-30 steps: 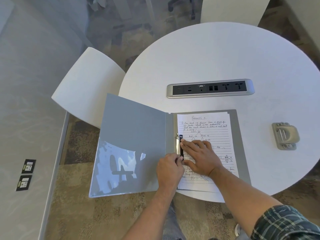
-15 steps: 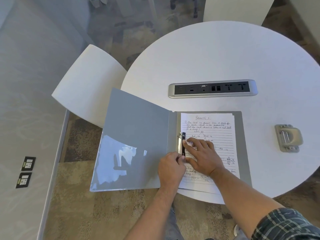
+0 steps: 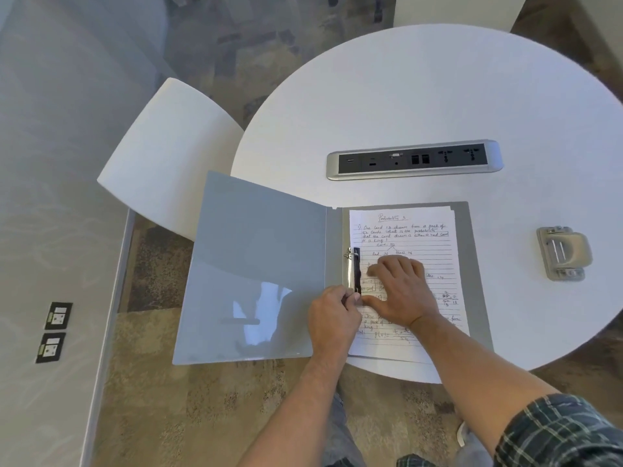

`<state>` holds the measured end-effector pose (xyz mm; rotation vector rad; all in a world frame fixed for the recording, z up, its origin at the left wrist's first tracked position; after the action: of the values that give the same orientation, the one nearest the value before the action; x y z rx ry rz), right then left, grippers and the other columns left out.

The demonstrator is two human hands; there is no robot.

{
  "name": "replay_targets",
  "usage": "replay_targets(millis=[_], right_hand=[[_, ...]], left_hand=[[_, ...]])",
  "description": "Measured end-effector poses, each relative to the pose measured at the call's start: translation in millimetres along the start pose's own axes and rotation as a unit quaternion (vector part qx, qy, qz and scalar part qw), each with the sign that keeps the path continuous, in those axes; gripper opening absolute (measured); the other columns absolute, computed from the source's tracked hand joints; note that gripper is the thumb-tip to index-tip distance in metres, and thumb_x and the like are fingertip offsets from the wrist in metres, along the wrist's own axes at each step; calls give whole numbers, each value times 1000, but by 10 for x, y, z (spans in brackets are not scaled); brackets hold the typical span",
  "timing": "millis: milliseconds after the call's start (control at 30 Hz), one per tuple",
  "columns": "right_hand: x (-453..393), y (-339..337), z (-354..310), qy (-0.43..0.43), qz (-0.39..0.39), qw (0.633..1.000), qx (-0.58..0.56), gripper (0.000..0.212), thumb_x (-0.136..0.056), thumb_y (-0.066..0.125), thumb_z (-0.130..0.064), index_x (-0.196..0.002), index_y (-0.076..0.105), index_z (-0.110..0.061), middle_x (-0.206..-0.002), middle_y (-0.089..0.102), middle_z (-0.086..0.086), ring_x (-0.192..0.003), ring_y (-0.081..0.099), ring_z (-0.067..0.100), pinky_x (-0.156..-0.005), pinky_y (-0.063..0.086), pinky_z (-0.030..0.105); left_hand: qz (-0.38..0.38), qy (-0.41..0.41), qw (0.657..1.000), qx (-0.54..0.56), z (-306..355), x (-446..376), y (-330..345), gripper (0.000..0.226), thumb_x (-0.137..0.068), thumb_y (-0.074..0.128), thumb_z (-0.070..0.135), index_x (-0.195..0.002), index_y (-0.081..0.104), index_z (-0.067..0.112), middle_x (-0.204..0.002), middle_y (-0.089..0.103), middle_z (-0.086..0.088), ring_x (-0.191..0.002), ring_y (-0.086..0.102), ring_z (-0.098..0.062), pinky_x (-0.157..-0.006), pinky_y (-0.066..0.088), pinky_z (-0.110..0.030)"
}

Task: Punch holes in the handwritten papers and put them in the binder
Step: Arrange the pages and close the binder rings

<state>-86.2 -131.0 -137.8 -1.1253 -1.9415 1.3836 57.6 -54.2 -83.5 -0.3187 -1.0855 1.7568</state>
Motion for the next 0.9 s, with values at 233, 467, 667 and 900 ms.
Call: replay_targets(millis=[233, 467, 667, 900], right_hand=[[-16, -55, -14, 4, -29, 999, -17, 61, -81, 53, -76, -114, 62, -27, -121, 55, -5, -119, 47, 21, -104, 33, 42], [-14, -52, -29, -10, -39, 999, -20, 66, -82, 54, -79, -121, 59, -26, -124, 54, -5, -120, 47, 21, -105, 35, 41], [-35, -66, -39, 10, -66, 998, -10, 77, -85, 42, -83, -138, 49, -26, -136, 49, -4, -127, 42, 20, -111, 29, 40], [-18, -93, -69, 17, -111, 994, 9, 79, -87, 32, -85, -146, 43, -34, -141, 43, -4, -134, 34, 20, -114, 22, 41]], left_hand=[[-9, -6, 1000, -4, -13, 8, -8, 15, -95, 68, 31, -86, 73, 22, -78, 70, 11, -69, 64, -6, -62, 58, -29], [-17, -9, 1000, -19, -37, 22, -2, 16, -96, 67, 34, -85, 72, 23, -81, 70, 10, -72, 64, -8, -63, 57, -29], [-35, -20, 999, -18, 84, -28, -95, 17, -96, 67, 31, -85, 73, 20, -77, 71, 8, -72, 65, -11, -67, 59, -33], [-55, -22, 997, -44, 167, 81, -191, 16, -97, 65, 33, -90, 74, 23, -78, 72, 7, -72, 68, -13, -70, 62, -37]])
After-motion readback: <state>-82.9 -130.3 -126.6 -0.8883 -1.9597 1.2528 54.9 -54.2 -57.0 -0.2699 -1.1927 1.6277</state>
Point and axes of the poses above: each hand's wrist, its own x-axis away from the middle knuckle, its own y-axis out of the palm, z = x × y, the point moved 6 cm from there along -x, towards the middle knuckle
